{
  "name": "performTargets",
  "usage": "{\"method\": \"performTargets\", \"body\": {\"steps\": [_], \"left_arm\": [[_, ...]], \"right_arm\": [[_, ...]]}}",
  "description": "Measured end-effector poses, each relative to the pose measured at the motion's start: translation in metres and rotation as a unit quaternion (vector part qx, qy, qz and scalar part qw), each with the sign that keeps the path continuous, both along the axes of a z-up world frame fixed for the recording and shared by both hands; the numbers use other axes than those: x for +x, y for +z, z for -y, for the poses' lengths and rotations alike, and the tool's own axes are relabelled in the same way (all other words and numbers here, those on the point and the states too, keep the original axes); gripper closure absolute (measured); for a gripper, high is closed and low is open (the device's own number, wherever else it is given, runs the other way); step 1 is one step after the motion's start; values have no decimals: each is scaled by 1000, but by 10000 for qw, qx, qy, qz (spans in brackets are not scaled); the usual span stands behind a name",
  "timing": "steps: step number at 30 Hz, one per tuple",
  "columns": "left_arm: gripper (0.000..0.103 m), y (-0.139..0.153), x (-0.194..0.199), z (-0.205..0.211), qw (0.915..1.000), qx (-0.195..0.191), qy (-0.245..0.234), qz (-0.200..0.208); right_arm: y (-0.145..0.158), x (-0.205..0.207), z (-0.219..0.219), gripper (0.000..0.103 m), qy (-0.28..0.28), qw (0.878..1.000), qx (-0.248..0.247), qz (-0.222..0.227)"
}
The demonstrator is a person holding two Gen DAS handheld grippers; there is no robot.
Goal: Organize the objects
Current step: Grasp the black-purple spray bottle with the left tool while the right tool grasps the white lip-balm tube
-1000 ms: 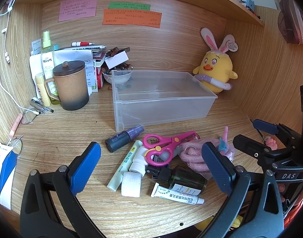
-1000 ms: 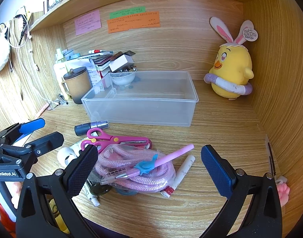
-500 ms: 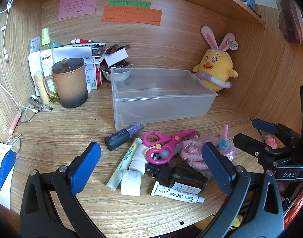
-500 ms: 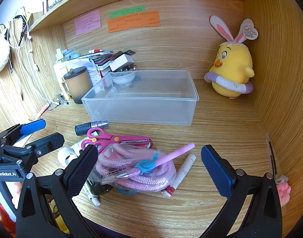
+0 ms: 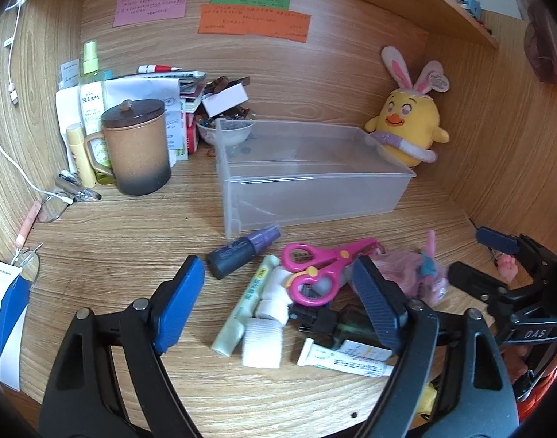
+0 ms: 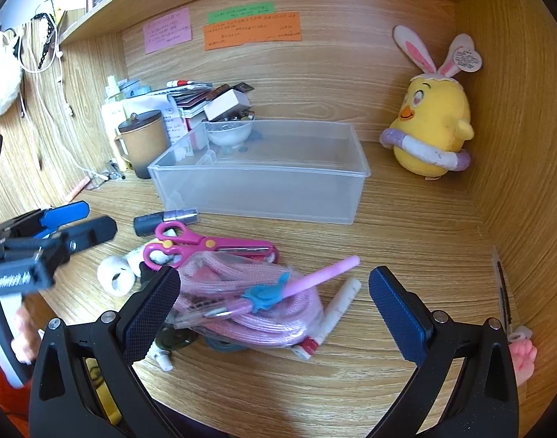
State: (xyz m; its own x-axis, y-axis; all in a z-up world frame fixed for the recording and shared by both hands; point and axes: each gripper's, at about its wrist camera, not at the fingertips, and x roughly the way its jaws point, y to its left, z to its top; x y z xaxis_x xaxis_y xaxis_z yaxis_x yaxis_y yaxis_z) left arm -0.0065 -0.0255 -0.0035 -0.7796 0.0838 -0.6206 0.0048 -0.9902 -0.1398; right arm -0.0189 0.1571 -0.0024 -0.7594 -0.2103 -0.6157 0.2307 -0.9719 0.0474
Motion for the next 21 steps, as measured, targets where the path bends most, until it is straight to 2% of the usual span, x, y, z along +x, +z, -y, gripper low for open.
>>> {"method": "performTargets", "body": {"steps": [2,7,9,12,21], "left_arm": [[22,-3,-5,9,9999,14,50,86],[29,-11,-26,26,9991,-246,126,322],[35,-16,-37,31,9982,-368,129,459],[41,-25,-54,38,9969,-352,34,706],[46,-45,-86,38,9912,-357,-356,1225]], "right_arm": [[-2,0,-7,2,-101,9999,-16,16],[-8,-4,-30,18,-379,9990,-111,200],[-14,-7,-39,32,-475,9982,-139,351],[-23,-12,-50,42,-620,9963,-243,548],[-45,-35,-56,53,-781,9918,-353,948]]}}
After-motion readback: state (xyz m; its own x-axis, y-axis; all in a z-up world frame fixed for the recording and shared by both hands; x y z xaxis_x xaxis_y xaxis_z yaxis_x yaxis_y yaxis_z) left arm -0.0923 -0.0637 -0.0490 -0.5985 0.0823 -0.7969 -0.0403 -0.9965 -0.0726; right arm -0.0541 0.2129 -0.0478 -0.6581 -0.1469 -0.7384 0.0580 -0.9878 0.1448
